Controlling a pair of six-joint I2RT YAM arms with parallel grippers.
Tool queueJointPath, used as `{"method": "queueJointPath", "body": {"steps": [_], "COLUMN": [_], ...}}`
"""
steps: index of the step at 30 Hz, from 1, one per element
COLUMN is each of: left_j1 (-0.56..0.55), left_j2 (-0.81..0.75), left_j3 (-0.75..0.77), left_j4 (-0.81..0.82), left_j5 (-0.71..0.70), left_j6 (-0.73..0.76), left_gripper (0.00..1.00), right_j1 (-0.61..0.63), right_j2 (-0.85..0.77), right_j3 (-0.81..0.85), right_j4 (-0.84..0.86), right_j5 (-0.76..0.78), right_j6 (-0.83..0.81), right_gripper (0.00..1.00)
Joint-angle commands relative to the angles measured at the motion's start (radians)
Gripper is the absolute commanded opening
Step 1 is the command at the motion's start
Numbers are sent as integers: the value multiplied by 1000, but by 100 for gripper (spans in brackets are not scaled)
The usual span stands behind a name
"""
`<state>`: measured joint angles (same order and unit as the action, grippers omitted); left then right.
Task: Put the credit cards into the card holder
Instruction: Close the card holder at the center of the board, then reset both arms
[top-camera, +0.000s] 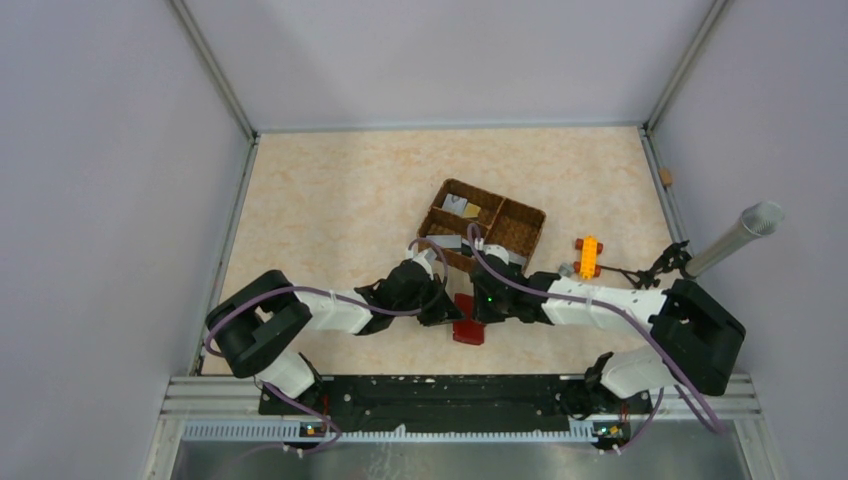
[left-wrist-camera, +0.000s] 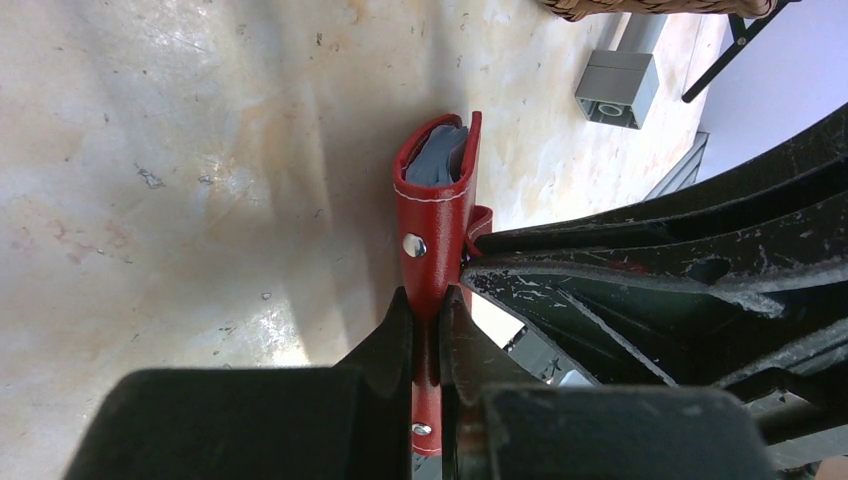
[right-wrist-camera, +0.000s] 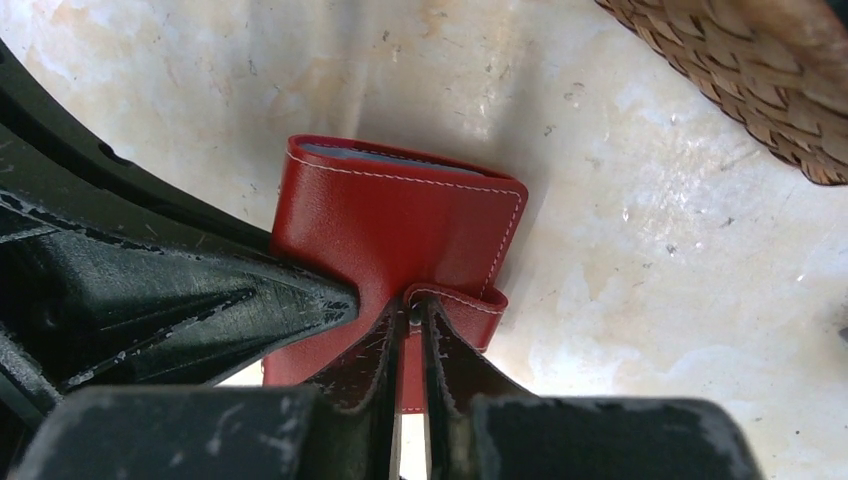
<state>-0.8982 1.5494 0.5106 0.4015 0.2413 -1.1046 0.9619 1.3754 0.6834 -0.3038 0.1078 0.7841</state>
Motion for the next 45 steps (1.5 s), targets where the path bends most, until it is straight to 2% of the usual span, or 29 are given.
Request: {"method": "queueJointPath", "body": {"steps": [1, 5, 14, 16, 19, 21, 25, 28, 31, 33, 37, 41, 45], "left_j1": [-30, -23, -8, -2, 11, 26, 75, 147, 275, 368, 526, 684, 737], "left_j2": [31, 25, 14, 6, -23, -63, -166, -267, -379, -466, -636, -733, -780], "left_j3": [32, 16, 7, -1, -19, -33, -54, -67, -62, -38, 62, 191, 303], "left_j4": [6, 2, -31, -32, -51, -86, -202, -294, -414, -521, -728, -859, -961], "left_j5": [-16, -29, -52, -59, -91, -129, -200, -231, -228, -231, -336, -319, -401], "left_j6": [29, 30, 47, 51, 63, 78, 127, 183, 264, 326, 434, 530, 641], "left_gripper": [0, 0, 0, 13, 47, 63, 86, 97, 99, 99, 99, 99, 99], "right_j1": [55, 56, 45, 22, -44, -105, -264, -364, -454, -522, -625, -643, -642], "right_j2": [22, -73, -212, -235, -272, -307, -373, -420, -453, -471, -519, -594, -677], "right_j3": [50, 82, 125, 112, 78, 56, 24, 21, 30, 44, 64, 73, 57], "right_j4": [167, 51, -127, -131, -126, -122, -125, -134, -145, -157, -155, -120, -99], "right_j5": [-121, -45, 76, 76, 69, 57, 12, 22, 64, 80, 116, 197, 261], "right_j6": [27, 11, -19, -28, -56, -85, -172, -242, -306, -342, -395, -419, -427], "right_gripper": [14, 28, 48, 51, 56, 58, 62, 70, 78, 79, 80, 80, 80]}}
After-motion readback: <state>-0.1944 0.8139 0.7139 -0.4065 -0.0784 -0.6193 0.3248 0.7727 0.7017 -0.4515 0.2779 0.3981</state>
